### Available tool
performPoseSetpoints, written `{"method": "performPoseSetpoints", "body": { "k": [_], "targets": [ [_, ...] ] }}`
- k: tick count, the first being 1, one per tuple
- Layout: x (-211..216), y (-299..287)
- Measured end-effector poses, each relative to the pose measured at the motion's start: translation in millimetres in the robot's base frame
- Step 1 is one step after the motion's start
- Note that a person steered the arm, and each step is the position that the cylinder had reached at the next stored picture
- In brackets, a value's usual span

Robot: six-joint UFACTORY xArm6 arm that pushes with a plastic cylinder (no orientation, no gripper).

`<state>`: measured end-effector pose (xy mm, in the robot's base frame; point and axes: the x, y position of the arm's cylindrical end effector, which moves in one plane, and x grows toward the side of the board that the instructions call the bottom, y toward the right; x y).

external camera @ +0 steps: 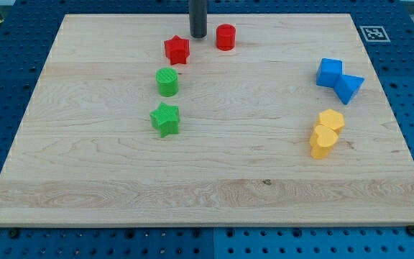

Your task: Point your arm at the blue triangle

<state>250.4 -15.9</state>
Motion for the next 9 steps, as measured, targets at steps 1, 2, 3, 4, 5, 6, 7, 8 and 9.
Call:
{"method": "performPoseSetpoints", "body": {
  "k": [1,2,3,4,5,6,7,8,9],
  "targets": [
    [0.0,28.3],
    [6.4,54.6],
    [2.4,70.7],
    [5.7,124.5],
    [19.5,186.6],
    [28.8,249.8],
    [61.3,299.7],
    [117.1,313.1],
    [140.7,310.1]
  ]
}}
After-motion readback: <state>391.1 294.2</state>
